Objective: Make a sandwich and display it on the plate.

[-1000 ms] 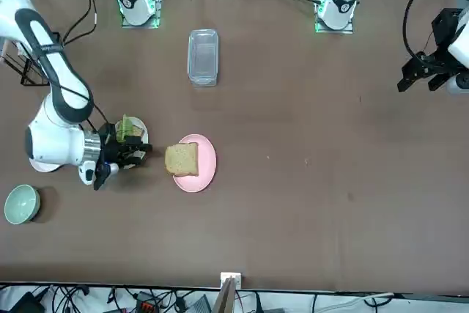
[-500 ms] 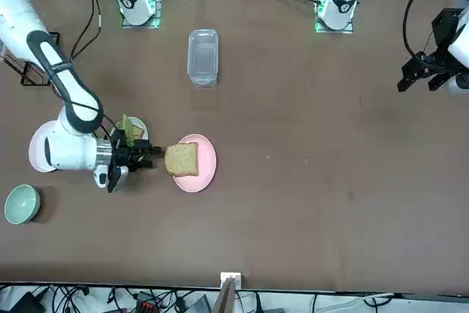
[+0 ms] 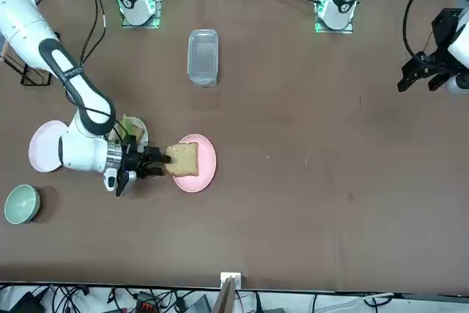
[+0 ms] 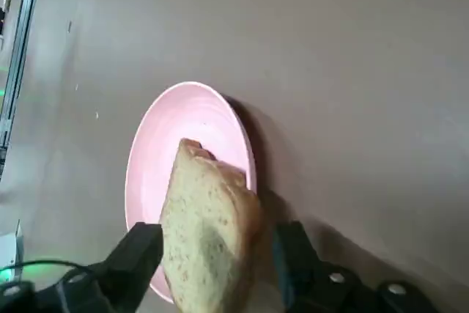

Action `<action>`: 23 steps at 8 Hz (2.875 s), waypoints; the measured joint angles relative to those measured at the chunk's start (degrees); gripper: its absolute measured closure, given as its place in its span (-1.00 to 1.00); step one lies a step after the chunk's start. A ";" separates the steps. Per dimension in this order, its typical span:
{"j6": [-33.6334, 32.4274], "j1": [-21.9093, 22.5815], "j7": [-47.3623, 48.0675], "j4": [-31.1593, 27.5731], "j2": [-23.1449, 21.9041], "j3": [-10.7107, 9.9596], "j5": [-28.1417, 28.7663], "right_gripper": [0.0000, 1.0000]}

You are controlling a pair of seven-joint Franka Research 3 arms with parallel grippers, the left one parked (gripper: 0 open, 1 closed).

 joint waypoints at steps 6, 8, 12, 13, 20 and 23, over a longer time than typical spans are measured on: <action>1.26 0.40 0.03 0.01 1.66 -0.71 0.23 -0.47; 1.27 0.48 0.03 0.01 1.78 -0.73 0.23 -0.35; 1.28 0.54 0.02 0.02 1.82 -1.05 0.23 0.32; 1.28 0.49 0.01 0.06 1.82 -1.09 0.23 0.49; 1.18 -1.17 -0.07 0.54 0.05 0.48 0.20 0.88; 0.89 -6.46 -0.07 -3.28 -0.11 7.10 0.20 0.89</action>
